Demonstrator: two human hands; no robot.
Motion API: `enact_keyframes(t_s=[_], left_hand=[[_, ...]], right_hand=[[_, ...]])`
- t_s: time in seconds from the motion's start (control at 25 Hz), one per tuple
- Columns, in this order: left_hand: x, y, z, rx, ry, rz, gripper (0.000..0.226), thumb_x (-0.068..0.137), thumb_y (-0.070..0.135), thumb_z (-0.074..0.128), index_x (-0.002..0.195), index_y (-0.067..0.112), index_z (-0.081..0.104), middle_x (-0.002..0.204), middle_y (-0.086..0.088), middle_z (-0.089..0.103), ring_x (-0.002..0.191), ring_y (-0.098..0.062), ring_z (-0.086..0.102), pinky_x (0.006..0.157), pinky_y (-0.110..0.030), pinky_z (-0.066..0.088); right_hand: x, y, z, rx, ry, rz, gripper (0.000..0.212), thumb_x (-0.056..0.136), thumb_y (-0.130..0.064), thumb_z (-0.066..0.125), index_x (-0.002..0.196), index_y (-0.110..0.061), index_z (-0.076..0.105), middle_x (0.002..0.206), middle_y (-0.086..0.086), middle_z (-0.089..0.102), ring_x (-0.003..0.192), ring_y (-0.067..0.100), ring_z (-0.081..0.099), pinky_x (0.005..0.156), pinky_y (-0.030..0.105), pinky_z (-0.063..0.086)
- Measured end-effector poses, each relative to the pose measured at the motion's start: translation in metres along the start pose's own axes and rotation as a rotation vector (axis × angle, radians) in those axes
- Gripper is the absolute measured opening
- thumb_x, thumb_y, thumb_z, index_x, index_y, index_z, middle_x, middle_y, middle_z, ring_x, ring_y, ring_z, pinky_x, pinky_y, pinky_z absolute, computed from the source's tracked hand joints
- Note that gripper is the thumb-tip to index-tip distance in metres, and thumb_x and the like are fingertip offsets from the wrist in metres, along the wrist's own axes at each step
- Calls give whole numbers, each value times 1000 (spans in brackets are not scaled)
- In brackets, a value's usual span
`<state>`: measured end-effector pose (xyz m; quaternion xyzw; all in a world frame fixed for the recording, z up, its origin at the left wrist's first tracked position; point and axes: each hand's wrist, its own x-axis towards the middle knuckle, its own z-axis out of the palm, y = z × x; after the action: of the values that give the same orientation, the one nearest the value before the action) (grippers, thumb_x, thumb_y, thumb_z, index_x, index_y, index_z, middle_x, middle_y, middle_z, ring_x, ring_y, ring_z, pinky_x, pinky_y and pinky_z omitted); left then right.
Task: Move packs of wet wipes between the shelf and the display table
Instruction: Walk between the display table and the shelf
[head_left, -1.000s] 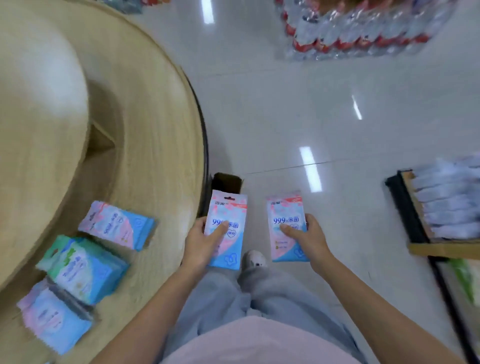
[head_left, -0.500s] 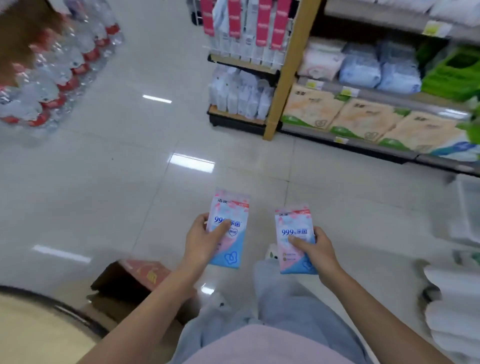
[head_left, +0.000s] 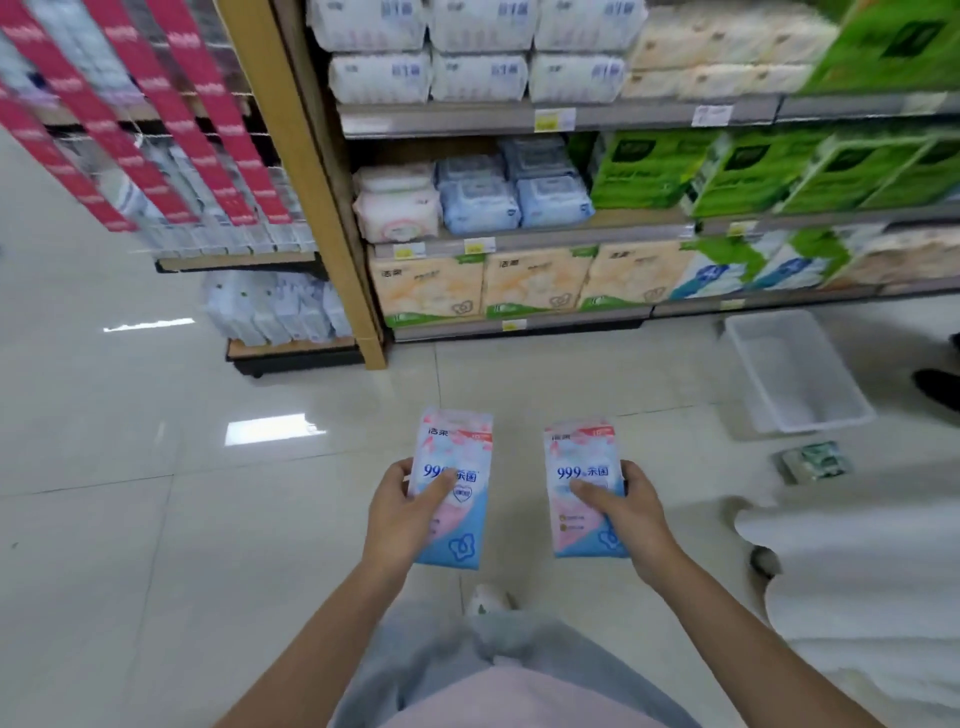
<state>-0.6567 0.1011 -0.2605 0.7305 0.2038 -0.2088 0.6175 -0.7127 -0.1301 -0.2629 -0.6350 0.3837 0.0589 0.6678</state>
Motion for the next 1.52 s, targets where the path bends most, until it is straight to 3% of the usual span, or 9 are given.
enact_keyframes(t_s=[0.16,0.32,0.44,0.68,0.88,1.12,1.32,1.4,1.52], left_hand=[[26,40,63,7,-36,-9,31,84,26,71,106,7,58,90,-3,71,69,-11,67,45,-16,48],[71,92,122,-29,-60,38,32,83,26,72,105,7,59,92,-3,72,71,-14,69,54,-23,52],[112,148,175,-93,-95,101,31,82,25,73,105,8,59,94,-5,73,75,-17,70,59,-28,53],[180,300,282,-136,-214,305,32,81,28,72,107,15,59,90,2,73,64,-1,68,46,-17,48],[211,411,354,-167,-244,453,31,78,32,72,104,21,60,95,3,73,74,-7,71,56,-22,52],[245,498,429,-314,-150,616,39,68,35,70,102,18,61,90,8,74,84,-9,71,70,-25,56],[273,585,467,-473,-30,777,31,85,16,64,114,10,57,101,1,71,87,-8,69,70,-22,54],[285,617,472,-492,4,824,27,88,13,62,115,11,56,99,3,71,86,-7,69,70,-22,54],[306,657,475,-477,77,838,25,89,15,63,113,11,55,99,1,69,84,-7,68,70,-24,54]], right_hand=[[52,-75,-35,92,24,-104,28,80,-1,72,99,-5,52,89,9,67,58,8,68,51,22,54],[109,-133,-64,161,45,-198,33,78,-4,74,104,-2,54,98,16,69,79,26,69,74,41,58],[155,-180,-84,195,70,-244,34,78,-4,74,106,-3,56,97,14,70,77,24,71,67,37,59],[235,-311,-142,258,96,-370,28,79,0,71,102,-8,56,89,9,72,69,17,71,57,28,57],[291,-408,-184,309,97,-519,29,77,-2,72,101,-10,58,87,5,73,74,21,71,63,32,59],[373,-527,-216,269,-100,-675,29,81,-2,67,106,-11,55,86,-3,72,74,14,71,61,26,56],[437,-655,-211,254,-311,-811,24,82,-7,65,101,-16,54,101,5,68,91,24,67,79,41,55],[462,-699,-197,261,-380,-852,26,76,-11,62,100,-18,53,104,8,65,95,27,64,83,41,53],[505,-742,-171,273,-463,-826,24,84,-4,60,102,-15,50,102,8,65,90,26,66,84,40,54]])
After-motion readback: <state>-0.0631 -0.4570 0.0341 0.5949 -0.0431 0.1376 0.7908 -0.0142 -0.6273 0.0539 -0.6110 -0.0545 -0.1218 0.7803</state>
